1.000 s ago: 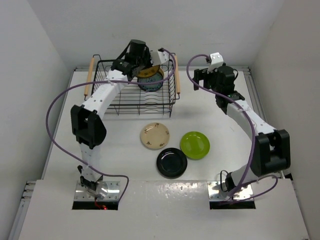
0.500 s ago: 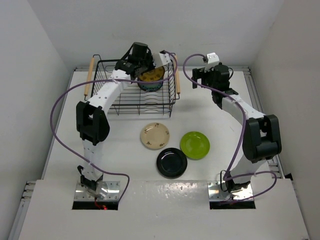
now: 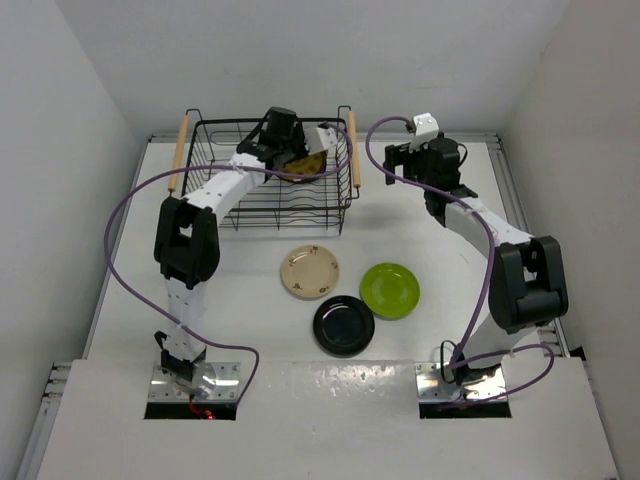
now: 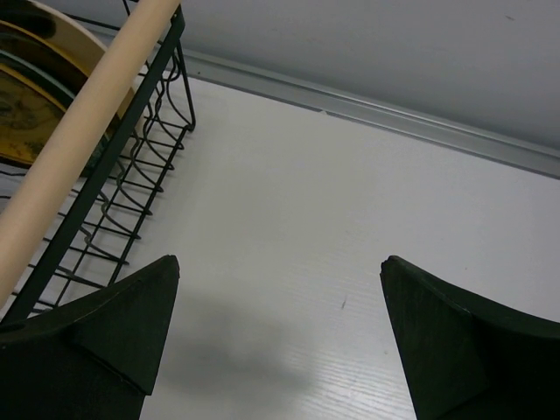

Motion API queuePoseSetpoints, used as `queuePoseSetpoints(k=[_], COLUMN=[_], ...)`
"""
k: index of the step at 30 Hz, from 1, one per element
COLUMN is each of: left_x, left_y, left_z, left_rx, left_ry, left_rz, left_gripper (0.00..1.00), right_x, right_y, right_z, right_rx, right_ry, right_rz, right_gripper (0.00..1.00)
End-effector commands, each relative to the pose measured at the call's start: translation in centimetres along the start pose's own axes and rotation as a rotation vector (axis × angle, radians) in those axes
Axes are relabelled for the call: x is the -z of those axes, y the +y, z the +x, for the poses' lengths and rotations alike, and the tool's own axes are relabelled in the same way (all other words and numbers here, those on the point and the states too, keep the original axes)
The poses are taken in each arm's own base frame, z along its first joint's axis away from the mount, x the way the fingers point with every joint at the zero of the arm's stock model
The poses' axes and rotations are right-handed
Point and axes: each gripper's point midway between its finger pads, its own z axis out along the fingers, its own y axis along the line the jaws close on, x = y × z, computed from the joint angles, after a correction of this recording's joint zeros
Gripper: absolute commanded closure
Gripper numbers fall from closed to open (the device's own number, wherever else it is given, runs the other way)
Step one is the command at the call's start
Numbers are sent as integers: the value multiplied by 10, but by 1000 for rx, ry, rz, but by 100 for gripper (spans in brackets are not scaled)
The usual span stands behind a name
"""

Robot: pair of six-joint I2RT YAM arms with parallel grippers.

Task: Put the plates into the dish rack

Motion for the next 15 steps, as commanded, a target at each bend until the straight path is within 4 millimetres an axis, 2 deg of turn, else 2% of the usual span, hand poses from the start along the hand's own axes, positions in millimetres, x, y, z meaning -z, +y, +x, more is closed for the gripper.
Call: queuePoseSetpoints(k=[1, 3, 6, 11, 13, 15], left_x=[5, 1, 1, 3, 2, -1], left_y=[26, 22, 32, 37, 30, 14], left_z=[-9, -6, -9, -17, -19, -9], left_rx=[-17, -17, -13, -43, -67, -100], left_ry=[-56, -64, -77, -86, -85, -63], left_rz=[-106, -118, -170, -190, -176, -128], left_gripper=[100, 100, 100, 100, 100, 100], right_x=[12, 14, 16, 16, 14, 14], right_y=[0, 0, 0, -1, -2, 0], right_z=[-32, -33, -37, -41, -41, -43], right_rx=[10, 9, 12, 30, 28, 38], right_ry=[-93, -98, -105, -113, -116, -120], right_rz=[8, 12, 11, 13, 14, 5], right_gripper=[4, 4, 4, 4, 4, 4])
